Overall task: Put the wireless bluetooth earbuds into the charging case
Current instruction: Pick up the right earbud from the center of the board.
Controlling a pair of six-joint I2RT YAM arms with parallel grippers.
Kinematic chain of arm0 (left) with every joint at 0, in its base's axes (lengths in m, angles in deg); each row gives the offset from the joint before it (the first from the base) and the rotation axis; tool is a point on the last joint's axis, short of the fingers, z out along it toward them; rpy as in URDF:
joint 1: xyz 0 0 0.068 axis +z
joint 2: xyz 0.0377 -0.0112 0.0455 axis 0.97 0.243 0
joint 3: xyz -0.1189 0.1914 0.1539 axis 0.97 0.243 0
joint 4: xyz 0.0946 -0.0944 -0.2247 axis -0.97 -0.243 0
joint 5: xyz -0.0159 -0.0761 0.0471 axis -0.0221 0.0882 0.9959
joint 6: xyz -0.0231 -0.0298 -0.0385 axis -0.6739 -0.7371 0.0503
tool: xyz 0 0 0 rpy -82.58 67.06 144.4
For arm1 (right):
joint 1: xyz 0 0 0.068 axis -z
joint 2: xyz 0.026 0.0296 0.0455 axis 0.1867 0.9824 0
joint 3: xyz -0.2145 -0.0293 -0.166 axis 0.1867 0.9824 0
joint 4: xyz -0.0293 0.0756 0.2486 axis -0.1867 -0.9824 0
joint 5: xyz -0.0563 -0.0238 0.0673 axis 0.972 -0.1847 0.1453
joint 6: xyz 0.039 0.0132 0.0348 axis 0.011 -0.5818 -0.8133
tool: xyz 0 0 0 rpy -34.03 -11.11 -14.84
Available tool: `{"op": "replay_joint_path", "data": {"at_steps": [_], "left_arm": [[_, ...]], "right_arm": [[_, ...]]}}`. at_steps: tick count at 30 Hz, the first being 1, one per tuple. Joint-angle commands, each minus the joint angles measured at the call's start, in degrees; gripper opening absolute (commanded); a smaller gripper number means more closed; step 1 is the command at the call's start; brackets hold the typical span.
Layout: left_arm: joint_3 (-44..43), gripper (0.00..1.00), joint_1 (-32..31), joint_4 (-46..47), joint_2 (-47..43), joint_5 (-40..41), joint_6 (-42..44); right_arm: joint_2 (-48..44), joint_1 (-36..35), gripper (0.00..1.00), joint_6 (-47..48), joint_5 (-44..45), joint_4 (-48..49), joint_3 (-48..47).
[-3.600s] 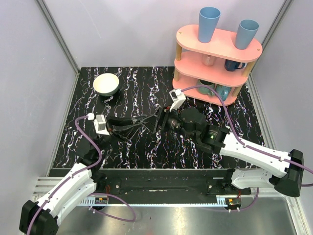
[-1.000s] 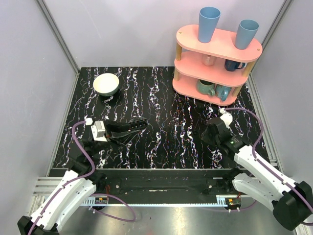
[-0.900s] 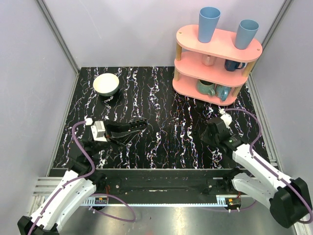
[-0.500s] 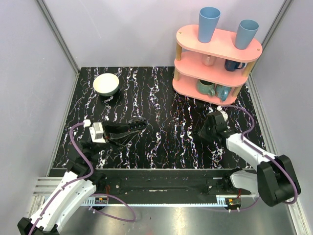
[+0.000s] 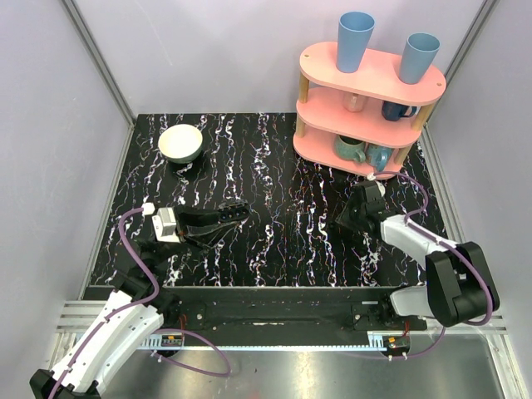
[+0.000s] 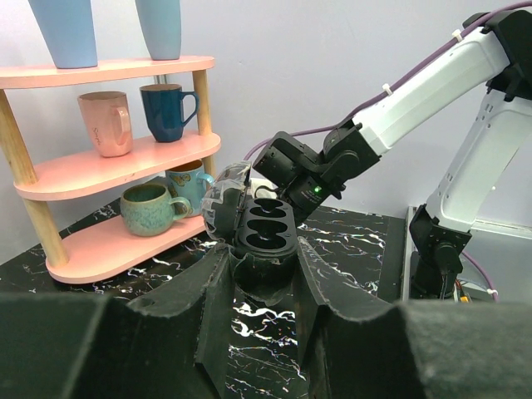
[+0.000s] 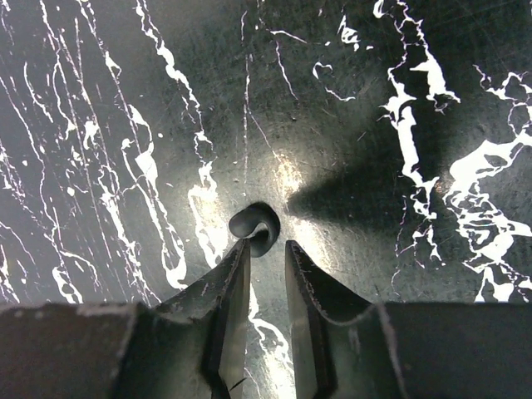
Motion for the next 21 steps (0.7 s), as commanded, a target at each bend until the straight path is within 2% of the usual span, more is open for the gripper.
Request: {"op": "replay_joint_path", "data": {"at_steps": [1,21], "left_arm": [[-1.55,0.0,-0.11,2.17,-0.11,-0.58,0.25],[-1.99,0.0,-0.11,1.64,0.6,-0.49,0.69]], "right_arm": [[1.07,0.87,0.3,1.27,-1.45,2.37,-1.49],[9.42,1.22,0.28,3.12,-5.58,7.29,-2.64]]}}
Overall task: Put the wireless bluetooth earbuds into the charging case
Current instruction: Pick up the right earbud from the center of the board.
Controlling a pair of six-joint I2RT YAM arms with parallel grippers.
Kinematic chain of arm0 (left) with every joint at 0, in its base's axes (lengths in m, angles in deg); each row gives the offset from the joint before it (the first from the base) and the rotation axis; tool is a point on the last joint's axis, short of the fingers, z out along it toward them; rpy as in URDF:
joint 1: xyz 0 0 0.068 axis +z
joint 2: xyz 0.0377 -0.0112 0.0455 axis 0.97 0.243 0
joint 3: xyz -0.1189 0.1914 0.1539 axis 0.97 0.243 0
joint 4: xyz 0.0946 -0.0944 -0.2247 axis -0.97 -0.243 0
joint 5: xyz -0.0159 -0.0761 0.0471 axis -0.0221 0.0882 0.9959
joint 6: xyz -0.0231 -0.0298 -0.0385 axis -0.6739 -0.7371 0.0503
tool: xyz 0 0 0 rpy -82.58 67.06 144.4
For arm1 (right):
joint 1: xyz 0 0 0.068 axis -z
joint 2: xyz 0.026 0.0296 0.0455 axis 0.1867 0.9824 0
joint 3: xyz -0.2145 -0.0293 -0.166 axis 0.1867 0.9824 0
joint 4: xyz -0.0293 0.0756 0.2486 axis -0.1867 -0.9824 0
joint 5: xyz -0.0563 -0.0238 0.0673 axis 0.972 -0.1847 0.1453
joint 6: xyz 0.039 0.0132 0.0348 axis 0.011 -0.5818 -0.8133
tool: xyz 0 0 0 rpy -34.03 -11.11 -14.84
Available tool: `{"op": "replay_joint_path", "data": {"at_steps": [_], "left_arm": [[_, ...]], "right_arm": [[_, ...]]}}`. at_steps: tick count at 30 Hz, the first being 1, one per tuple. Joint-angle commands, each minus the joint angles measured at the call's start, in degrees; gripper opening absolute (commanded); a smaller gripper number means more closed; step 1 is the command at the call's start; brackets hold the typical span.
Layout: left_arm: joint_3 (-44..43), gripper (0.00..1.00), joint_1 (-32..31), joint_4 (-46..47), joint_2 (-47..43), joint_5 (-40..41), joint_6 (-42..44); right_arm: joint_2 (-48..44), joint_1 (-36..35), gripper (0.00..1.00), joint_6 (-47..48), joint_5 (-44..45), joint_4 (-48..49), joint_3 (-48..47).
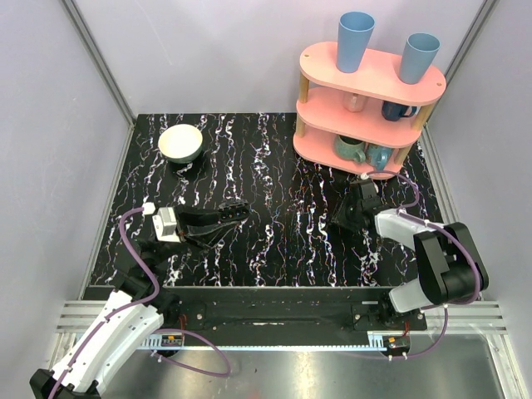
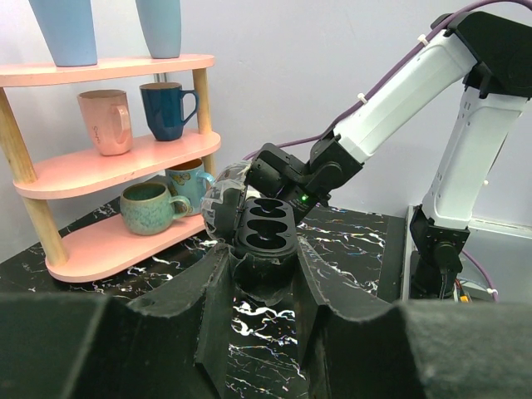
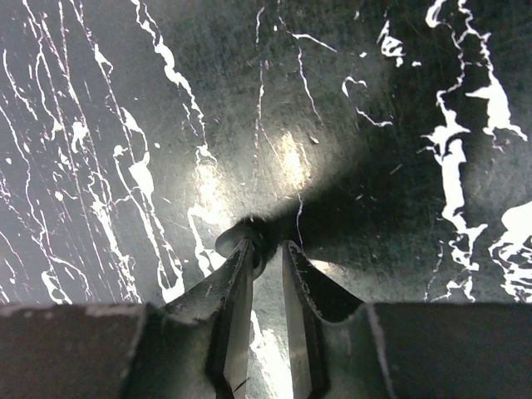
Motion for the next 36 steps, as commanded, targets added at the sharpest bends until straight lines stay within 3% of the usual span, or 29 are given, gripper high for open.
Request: {"op": "replay_joint_path", "data": {"at_steps": [1,8,19,36], "left_arm": [[-1.99,0.0,-0.11,1.73,0.55,-0.32,0.67],[-1.99,0.0,-0.11,1.73,0.64,-0.32,0.67],[-1.99,0.0,-0.11,1.73,0.9,-0.06,0.66],[-2.17,0.0,-0.11,1.46,1.25,0.03,0.66]], "right_arm": [[1.92,0.28,0.28,1.13,-1.82,2.29,-1.72],[3.59,0.28,0.28,3.68,-5.6,3.52,-2.24],[3.6,0.37,0.19,6.75,-10.26,7.04,-1.9],[5.09,0.28,0.23,7.99,-13.78,8.09,-2.77]]}}
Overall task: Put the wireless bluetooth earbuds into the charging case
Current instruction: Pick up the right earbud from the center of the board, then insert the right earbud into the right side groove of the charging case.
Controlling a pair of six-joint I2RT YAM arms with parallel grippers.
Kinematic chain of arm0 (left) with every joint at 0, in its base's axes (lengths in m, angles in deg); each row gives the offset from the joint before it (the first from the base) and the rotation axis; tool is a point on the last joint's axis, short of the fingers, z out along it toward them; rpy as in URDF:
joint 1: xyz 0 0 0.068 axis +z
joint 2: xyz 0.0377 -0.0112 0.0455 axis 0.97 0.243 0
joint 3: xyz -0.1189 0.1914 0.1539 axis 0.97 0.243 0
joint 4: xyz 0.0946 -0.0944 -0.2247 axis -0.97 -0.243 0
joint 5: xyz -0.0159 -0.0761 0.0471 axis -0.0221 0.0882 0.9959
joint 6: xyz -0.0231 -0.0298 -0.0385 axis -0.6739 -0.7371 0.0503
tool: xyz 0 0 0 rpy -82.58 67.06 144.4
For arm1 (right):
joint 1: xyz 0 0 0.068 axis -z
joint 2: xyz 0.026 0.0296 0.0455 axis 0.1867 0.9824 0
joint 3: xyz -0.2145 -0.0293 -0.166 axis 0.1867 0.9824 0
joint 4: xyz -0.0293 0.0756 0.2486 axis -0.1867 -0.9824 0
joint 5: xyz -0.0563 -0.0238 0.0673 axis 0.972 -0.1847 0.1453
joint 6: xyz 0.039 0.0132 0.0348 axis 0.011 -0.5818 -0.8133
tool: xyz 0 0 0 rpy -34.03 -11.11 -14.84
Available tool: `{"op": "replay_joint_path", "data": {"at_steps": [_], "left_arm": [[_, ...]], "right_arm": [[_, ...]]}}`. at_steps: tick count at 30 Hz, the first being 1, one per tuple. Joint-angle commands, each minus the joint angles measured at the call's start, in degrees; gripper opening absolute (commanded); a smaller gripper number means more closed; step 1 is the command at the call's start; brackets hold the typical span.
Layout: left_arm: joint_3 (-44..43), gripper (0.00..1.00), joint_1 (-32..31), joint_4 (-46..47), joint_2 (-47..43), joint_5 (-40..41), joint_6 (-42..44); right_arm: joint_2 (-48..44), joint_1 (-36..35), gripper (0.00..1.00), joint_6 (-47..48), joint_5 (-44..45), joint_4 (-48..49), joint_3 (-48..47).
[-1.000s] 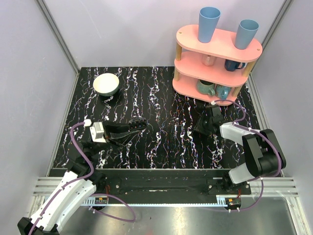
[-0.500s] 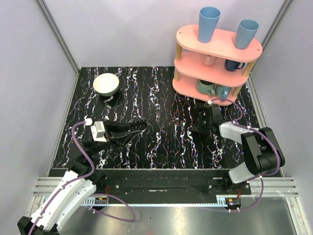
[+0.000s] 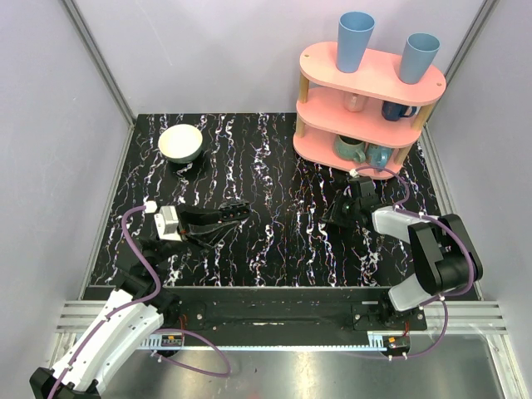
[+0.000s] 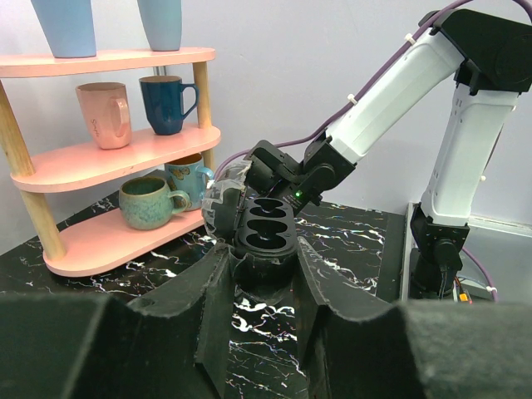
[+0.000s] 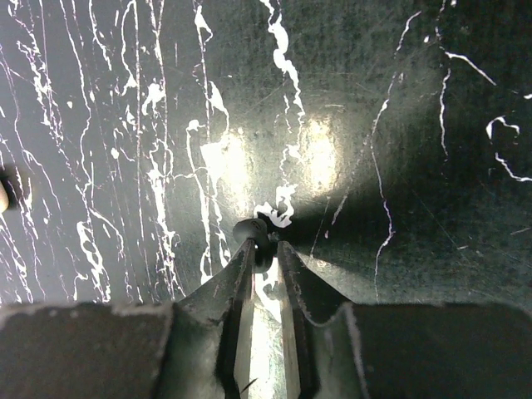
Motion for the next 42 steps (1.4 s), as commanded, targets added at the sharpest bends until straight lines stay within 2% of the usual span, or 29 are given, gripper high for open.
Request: {"op": "replay_joint_path", "data": {"at_steps": [1,9,10,11,13,16,19,32,39,42], "left_arm": [[-2.08,0.0,-0.11,1.7,0.4,0.18,0.64],[-2.08,0.0,-0.11,1.53,0.23,0.36,0.56],[-2.08,0.0,-0.11,1.53,0.23,0.36,0.56],[-1.99,0.0,-0.2,1.53,0.23,0.36,0.56],[-2.08,0.0,-0.11,1.53,0.31,0.36,0.56],[-1.99,0.0,-0.11,1.88,0.4,-0.25,0.56],[-2.08,0.0,-0.11,1.71,0.49,-0.25,0.47],[-2.34,0.0,-0.11,2.05,1.1,-0.52,0.12],[-1.46,0.0,-0.2,4.33,1.54,-0.78,-1.02],[-3.13,0.0,-0.11,1.28,2.16,-1.83,-0.42]], "right_arm": [[0.89,0.04,0.23,1.36,-1.93,1.47,-1.77],[1.24,-0.05,0.2,1.8,-1.75,1.38,-1.94],[1.25,0.04,0.18,1.89,-1.84,1.47,-2.12],[1.25,0.04,0.12,1.98,-2.1,1.56,-2.12],[1.25,-0.05,0.09,2.33,-2.54,1.82,-2.12],[0.28,-0.05,0.01,2.94,-4.91,2.61,-1.86],[-2.26,-0.05,0.0,4.0,-7.63,3.67,-1.33],[-25.71,-0.49,0.0,13.66,-17.92,1.73,-1.5],[-35.05,-0.58,0.0,16.04,-16.96,4.02,-0.01],[-36.63,-0.58,0.0,16.92,-16.79,4.02,-0.36]]}}
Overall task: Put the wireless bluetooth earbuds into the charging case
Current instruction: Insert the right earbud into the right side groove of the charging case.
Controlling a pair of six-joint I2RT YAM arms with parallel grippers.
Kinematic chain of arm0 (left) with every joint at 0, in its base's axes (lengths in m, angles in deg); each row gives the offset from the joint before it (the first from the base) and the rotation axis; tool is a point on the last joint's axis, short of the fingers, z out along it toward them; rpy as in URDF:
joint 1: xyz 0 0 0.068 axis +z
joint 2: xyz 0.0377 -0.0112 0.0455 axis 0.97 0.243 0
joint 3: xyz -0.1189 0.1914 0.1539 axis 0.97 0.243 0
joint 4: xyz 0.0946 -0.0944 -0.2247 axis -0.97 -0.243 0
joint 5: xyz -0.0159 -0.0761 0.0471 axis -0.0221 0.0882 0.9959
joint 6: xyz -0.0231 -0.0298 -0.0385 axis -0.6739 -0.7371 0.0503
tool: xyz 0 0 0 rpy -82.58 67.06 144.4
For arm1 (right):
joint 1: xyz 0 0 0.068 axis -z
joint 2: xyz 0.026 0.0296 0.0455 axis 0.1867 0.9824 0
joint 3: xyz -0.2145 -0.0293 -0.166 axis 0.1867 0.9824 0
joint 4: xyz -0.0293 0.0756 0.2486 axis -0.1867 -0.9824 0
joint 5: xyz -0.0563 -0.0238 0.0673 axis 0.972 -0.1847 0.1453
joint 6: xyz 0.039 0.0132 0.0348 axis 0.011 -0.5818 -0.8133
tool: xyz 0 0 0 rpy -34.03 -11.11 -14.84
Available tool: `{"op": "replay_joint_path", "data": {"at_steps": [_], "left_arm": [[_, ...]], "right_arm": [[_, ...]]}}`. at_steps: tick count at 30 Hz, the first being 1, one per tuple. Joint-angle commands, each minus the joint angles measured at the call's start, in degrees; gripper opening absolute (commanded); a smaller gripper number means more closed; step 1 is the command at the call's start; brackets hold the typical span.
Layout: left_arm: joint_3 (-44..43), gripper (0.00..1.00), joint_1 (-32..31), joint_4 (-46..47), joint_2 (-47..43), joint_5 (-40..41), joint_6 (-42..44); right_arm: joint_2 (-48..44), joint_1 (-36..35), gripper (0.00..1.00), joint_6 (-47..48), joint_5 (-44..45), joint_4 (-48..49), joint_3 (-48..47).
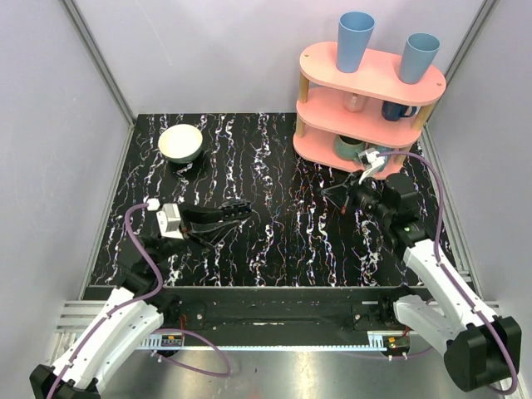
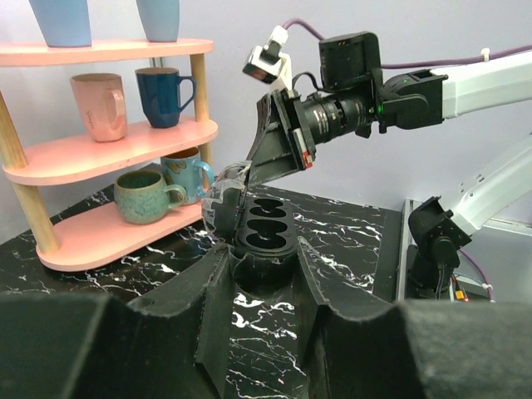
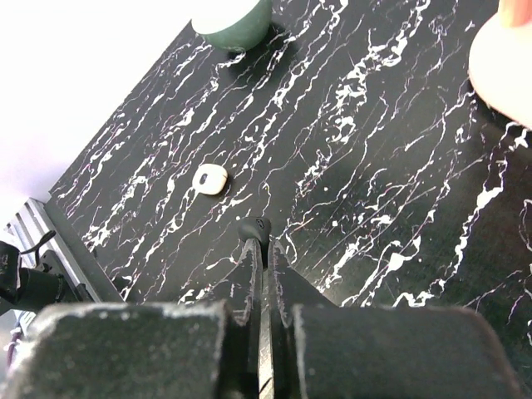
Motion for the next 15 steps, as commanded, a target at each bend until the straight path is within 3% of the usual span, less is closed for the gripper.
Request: {"op": "replay_joint_path", "data": {"at_steps": [1,6,15], "left_arm": [[-3.83,0.0,-0.11,0.0,0.78,-1.73,0.37],[-3.49,0.0,-0.2,-0.18,-0.45,-1.73,0.55],[-3.75,0.0,-0.11,-2.72,-2.38,-1.55,1.25]], "right_arm": [[-1.93,-0.23,0.0,2.89,-0.29,1.99,-0.56],[-0.08,-0.31,0.0,5.61,-0.72,-5.04,-6.26],[-1.05,-0.93,0.0,11.66,-7.2,-0.99,-8.72]]}}
